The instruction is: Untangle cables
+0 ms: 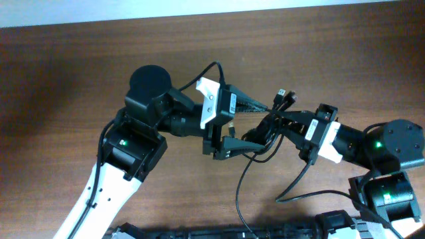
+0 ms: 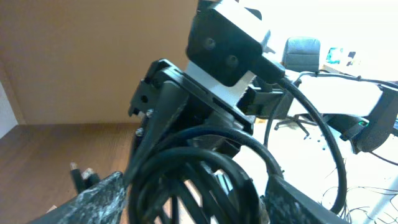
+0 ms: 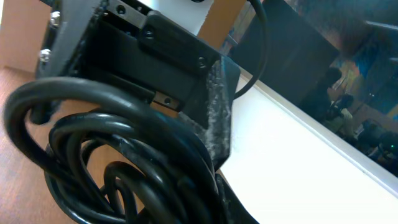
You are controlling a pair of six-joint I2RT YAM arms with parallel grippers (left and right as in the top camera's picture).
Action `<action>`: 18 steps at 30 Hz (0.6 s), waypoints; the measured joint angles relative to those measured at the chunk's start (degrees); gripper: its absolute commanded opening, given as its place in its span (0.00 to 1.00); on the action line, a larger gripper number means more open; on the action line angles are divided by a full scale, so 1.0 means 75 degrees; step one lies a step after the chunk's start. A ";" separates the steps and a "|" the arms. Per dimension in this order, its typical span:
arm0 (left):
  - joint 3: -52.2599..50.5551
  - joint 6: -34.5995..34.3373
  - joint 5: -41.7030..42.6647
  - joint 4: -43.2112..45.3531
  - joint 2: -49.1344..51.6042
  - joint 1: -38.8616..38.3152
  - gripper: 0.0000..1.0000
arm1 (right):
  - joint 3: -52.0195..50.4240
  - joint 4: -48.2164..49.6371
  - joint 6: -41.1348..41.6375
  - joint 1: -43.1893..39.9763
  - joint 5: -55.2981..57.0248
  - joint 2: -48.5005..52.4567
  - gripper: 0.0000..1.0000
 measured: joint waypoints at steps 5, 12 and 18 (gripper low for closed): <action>0.0000 -0.0023 -0.0015 -0.0087 0.0000 -0.0003 0.61 | 0.0000 0.0323 0.0000 0.0000 -0.0009 0.0076 0.16; 0.0006 -0.0073 -0.0595 -0.0580 0.0000 -0.0015 0.70 | 0.0000 0.0385 -0.0003 -0.0009 0.0067 0.0125 0.16; 0.0006 -0.0082 -0.0280 0.0070 -0.0003 0.0306 0.68 | 0.0000 0.0388 0.0000 -0.0009 0.0073 0.0125 0.16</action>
